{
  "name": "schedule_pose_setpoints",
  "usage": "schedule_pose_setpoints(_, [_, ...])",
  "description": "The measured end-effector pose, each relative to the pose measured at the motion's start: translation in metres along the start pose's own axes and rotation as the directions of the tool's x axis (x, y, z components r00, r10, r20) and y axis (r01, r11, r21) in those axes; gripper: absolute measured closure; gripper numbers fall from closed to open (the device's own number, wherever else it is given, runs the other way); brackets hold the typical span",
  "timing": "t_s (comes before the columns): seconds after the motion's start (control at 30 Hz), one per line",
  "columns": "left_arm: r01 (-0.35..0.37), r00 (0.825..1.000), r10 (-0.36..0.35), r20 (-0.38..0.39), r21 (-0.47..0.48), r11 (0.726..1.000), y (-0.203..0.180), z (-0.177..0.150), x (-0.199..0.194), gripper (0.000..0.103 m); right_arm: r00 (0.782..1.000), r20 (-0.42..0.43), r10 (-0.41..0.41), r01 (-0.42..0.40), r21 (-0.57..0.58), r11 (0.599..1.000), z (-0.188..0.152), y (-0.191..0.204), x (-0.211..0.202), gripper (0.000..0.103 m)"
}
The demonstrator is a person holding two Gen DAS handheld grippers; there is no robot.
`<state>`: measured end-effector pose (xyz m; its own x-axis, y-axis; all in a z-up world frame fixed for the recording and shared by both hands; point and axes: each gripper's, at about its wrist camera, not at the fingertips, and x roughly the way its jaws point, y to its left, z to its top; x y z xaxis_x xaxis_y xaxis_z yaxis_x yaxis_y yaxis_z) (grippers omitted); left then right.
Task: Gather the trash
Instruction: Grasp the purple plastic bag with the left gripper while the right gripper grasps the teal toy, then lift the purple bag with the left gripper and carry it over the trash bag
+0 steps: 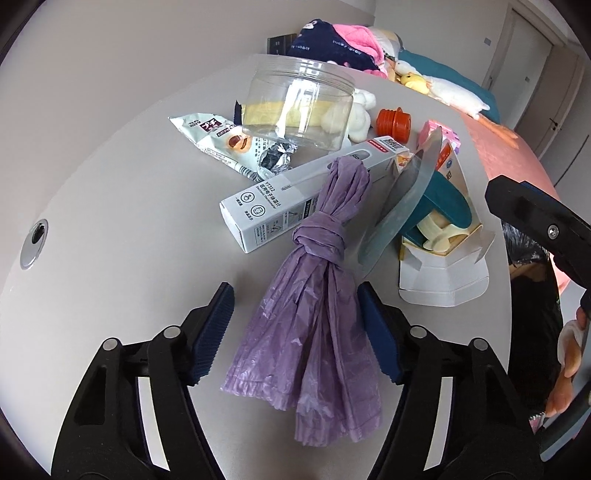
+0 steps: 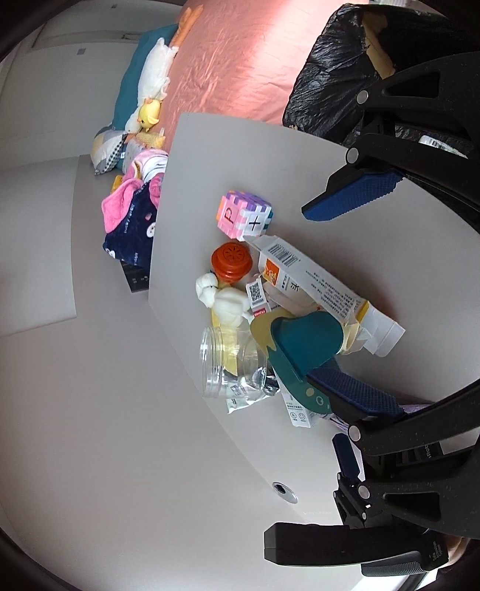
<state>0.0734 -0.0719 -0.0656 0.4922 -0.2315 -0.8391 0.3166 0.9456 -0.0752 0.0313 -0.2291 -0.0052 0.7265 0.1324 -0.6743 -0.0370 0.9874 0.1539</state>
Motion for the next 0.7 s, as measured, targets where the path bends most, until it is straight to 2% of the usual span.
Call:
schedule_pose_setpoints(0.1, [-0.010, 1.000, 0.010, 0.010, 0.005, 1.000, 0.002, 0.002, 0.002, 0.049, 1.000, -0.016, 0.004, -0.005, -0.028, 1.000, 0.002, 0.007, 0.009, 0.020])
schedule_pose_setpoints(0.2, [-0.015, 1.000, 0.015, 0.020, 0.010, 1.000, 0.005, 0.003, 0.002, 0.057, 0.999, -0.035, 0.017, -0.019, -0.060, 0.998, 0.001, 0.014, 0.016, 0.026])
schedule_pose_setpoints(0.33, [-0.009, 0.999, 0.008, 0.039, 0.010, 1.000, 0.009, 0.003, 0.002, 0.057, 0.997, -0.064, 0.031, -0.037, -0.099, 0.994, 0.000, 0.021, 0.026, 0.030])
schedule_pose_setpoints(0.7, [0.008, 0.999, -0.008, 0.043, -0.003, 1.000, 0.017, 0.002, 0.000, 0.057, 0.995, -0.095, 0.005, -0.019, -0.151, 0.988, 0.001, 0.021, 0.047, 0.030])
